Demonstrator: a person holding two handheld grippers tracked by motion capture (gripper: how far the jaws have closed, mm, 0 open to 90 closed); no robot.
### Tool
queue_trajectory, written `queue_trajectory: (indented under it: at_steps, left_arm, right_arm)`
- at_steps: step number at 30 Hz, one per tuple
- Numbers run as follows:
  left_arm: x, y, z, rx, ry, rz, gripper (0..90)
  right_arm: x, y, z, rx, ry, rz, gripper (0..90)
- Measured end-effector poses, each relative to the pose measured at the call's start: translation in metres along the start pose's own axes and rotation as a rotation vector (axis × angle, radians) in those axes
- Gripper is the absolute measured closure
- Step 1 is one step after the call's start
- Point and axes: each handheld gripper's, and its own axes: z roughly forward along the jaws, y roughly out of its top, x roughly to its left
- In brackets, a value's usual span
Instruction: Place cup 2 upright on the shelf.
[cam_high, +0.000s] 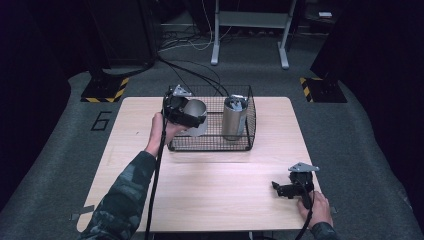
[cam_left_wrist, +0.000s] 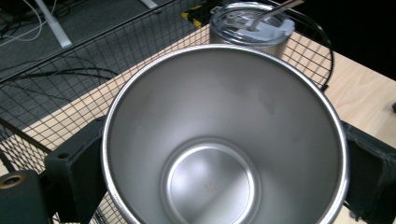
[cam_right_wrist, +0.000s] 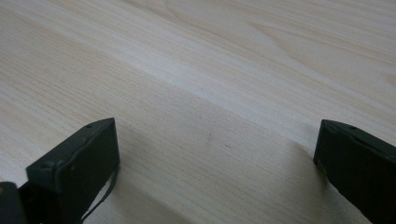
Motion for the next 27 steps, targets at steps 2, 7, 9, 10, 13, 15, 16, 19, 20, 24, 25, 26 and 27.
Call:
queue_trajectory:
  at_steps: [2,7,9,10,13,15,16,19,20,24,25,26,27]
  left_arm:
    - [0.003,0.001,0.003,0.004,0.013,-0.006,6.3]
    - [0.011,0.001,0.01,0.015,0.027,-0.021,6.3]
    - [0.015,-0.001,0.015,0.022,0.031,-0.03,6.3]
    - [0.016,-0.001,0.017,0.026,0.037,-0.034,6.3]
    - [0.02,-0.002,0.023,0.035,0.04,-0.041,6.3]
    - [0.021,-0.002,0.027,0.039,0.042,-0.041,6.3]
    - [0.021,-0.003,0.029,0.04,0.047,-0.048,6.3]
    - [0.023,-0.003,0.036,0.056,0.054,-0.041,6.3]
    - [0.023,-0.003,0.038,0.06,0.053,-0.05,6.3]
    - [0.023,-0.001,0.046,0.077,0.056,-0.047,6.2]
    - [0.024,0.0,0.047,0.078,0.055,-0.047,6.2]
    - [0.025,0.001,0.049,0.07,0.057,-0.056,6.2]
    - [0.025,0.001,0.049,0.07,0.057,-0.056,6.2]
  right_arm:
    - [0.0,0.0,0.0,0.0,0.0,0.0,0.0]
    - [0.0,0.0,0.0,0.0,0.0,0.0,0.0]
    - [0.0,0.0,0.0,0.0,0.0,0.0,0.0]
    - [0.0,0.0,0.0,0.0,0.0,0.0,0.0]
    - [0.0,0.0,0.0,0.0,0.0,0.001,0.0]
    - [0.0,0.0,0.0,0.0,0.0,0.0,0.0]
    - [0.0,0.0,0.0,0.0,0.0,0.0,0.0]
    - [0.0,0.0,0.0,0.0,0.0,-0.001,0.0]
    - [0.0,0.0,0.0,0.0,0.0,0.0,0.0]
    - [0.0,0.0,0.0,0.0,0.0,0.0,0.0]
    - [0.0,0.0,0.0,0.0,0.0,0.0,0.0]
    - [0.0,0.0,0.0,0.0,0.0,0.0,0.0]
    - [0.0,0.0,0.0,0.0,0.0,0.0,0.0]
